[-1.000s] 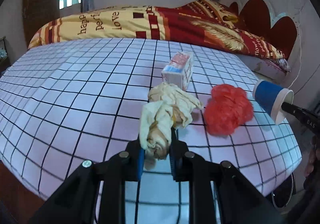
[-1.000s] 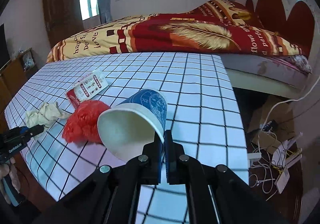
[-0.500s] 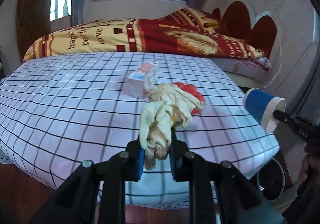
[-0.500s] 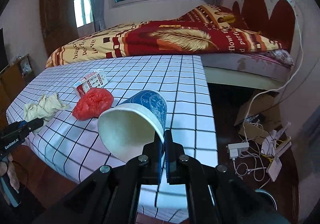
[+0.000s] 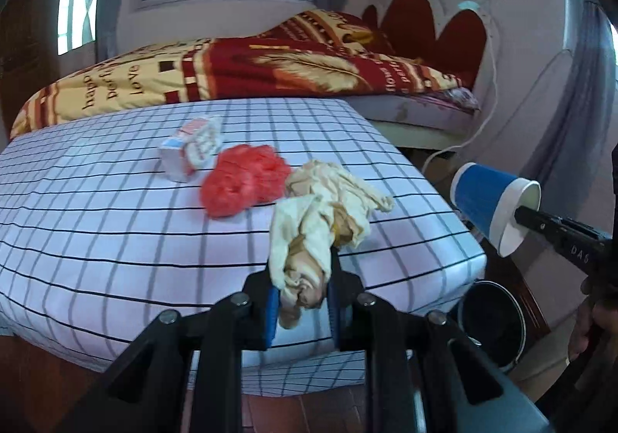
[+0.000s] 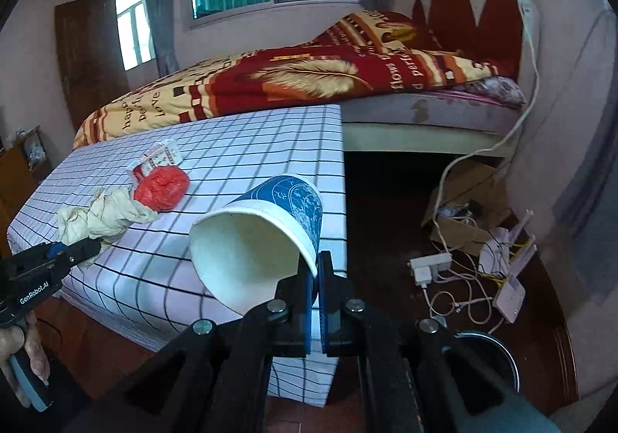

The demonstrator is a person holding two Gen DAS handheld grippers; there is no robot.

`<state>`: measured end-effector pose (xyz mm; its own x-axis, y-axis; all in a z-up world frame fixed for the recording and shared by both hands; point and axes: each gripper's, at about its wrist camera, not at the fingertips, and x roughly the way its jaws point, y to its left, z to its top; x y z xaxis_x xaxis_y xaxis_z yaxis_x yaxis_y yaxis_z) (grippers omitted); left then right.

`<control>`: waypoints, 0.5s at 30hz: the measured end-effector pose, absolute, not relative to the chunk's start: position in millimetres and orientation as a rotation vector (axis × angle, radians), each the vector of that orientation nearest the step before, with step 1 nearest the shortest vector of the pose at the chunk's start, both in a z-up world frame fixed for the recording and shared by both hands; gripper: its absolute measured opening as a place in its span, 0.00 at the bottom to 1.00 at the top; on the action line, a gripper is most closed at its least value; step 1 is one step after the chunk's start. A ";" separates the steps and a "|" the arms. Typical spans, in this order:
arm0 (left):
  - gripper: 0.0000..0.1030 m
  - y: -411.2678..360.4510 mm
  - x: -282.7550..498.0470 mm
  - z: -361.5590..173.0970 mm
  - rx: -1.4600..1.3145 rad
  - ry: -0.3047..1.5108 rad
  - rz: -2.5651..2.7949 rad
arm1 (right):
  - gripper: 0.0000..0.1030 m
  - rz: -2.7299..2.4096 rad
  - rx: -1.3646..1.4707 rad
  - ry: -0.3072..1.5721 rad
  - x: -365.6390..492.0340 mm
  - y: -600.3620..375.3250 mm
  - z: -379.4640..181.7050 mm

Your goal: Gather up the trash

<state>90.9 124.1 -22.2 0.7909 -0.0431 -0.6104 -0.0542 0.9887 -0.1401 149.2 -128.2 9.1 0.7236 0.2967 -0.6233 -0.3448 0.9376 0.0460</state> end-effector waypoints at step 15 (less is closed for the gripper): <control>0.21 48.6 102.4 -26.9 -0.078 0.689 -0.135 | 0.03 0.224 -0.025 0.708 132.2 -203.6 -8.4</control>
<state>102.4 48.6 -26.9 0.7633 -0.1499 -0.6284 0.0985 0.9883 -0.1162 132.2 -203.6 -8.4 0.7367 0.1954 -0.6474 -0.2121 0.9758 0.0531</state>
